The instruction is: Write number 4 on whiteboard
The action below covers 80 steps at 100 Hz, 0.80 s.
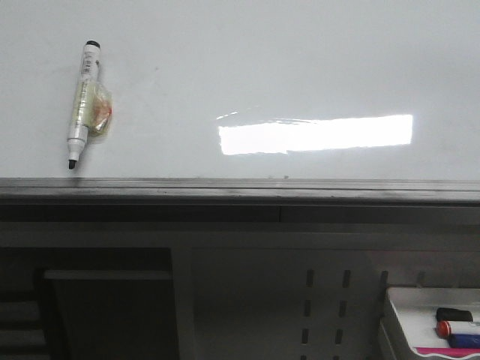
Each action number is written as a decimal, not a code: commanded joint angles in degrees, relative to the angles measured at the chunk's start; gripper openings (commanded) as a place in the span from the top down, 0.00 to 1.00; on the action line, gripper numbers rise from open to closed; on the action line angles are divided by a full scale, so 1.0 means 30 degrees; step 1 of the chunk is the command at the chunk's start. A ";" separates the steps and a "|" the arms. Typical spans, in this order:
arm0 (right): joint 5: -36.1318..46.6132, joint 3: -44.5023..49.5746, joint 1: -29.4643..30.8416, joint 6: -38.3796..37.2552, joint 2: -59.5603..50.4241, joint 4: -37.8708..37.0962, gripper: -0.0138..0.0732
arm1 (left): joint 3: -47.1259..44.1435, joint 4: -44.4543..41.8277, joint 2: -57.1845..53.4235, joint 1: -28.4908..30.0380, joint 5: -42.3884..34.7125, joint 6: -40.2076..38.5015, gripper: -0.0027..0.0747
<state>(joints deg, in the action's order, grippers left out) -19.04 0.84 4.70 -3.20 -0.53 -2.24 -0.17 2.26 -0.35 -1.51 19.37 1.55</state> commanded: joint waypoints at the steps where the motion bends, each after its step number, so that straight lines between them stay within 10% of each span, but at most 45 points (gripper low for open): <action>1: 0.0324 0.0401 0.0147 0.0050 -0.0299 -0.0014 0.91 | -0.0656 0.0033 -0.0466 0.0016 -0.1044 -0.0236 0.99; 80: 0.0324 0.0401 0.0147 0.0050 -0.0299 -0.0014 0.91 | -0.0656 -0.1743 -0.0466 0.0016 -0.1044 -0.0236 0.99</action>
<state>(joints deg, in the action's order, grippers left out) -19.04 0.84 4.70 -3.20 -0.53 -2.24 -0.17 -2.53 -0.35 -1.51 19.37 1.55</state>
